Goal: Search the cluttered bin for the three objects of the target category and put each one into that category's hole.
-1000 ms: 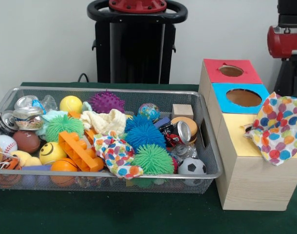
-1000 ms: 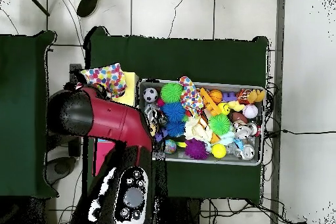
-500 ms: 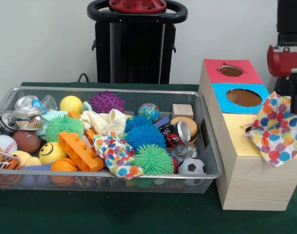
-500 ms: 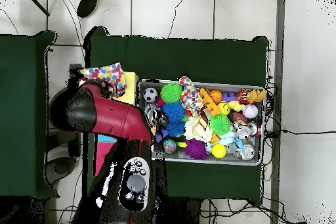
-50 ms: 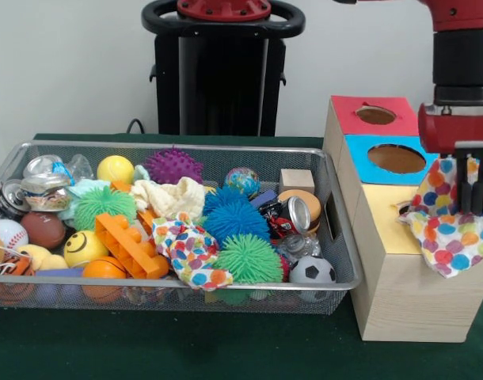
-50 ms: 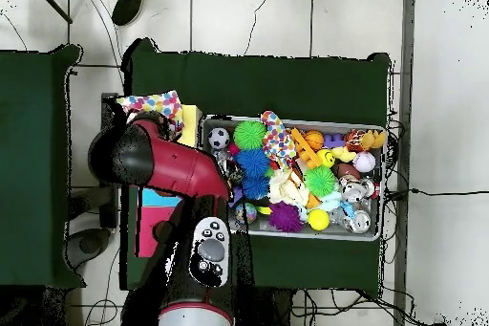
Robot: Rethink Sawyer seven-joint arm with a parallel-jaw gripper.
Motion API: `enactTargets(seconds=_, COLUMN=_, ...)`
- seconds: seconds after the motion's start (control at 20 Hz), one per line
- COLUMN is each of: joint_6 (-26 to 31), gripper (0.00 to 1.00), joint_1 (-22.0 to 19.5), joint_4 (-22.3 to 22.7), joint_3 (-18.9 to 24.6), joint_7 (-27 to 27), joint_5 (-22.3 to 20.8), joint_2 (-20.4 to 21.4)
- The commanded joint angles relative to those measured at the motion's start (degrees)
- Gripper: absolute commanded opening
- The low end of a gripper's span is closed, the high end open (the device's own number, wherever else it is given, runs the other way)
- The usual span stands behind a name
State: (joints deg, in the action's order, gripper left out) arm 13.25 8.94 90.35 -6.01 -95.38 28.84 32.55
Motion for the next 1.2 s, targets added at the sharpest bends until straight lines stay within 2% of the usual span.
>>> enactTargets(seconds=0.05, joint_6=-0.5, gripper=0.00, joint_1=-1.4, joint_4=3.5, joint_3=3.2, joint_7=-11.1, joint_5=-1.0, joint_2=-2.8)
enactTargets(seconds=0.25, joint_6=1.2, gripper=0.00, joint_1=-0.1, joint_4=3.7, joint_3=0.2, joint_7=-11.0, joint_5=-1.8, joint_2=-3.2)
enactTargets(seconds=0.75, joint_6=4.1, gripper=0.00, joint_1=1.1, joint_4=5.7, joint_3=-1.9, joint_7=-11.1, joint_5=-2.1, joint_2=-3.2)
enactTargets(seconds=1.2, joint_6=6.2, gripper=0.00, joint_1=3.7, joint_4=4.1, joint_3=-5.1, joint_7=-11.9, joint_5=-2.0, joint_2=-4.5)
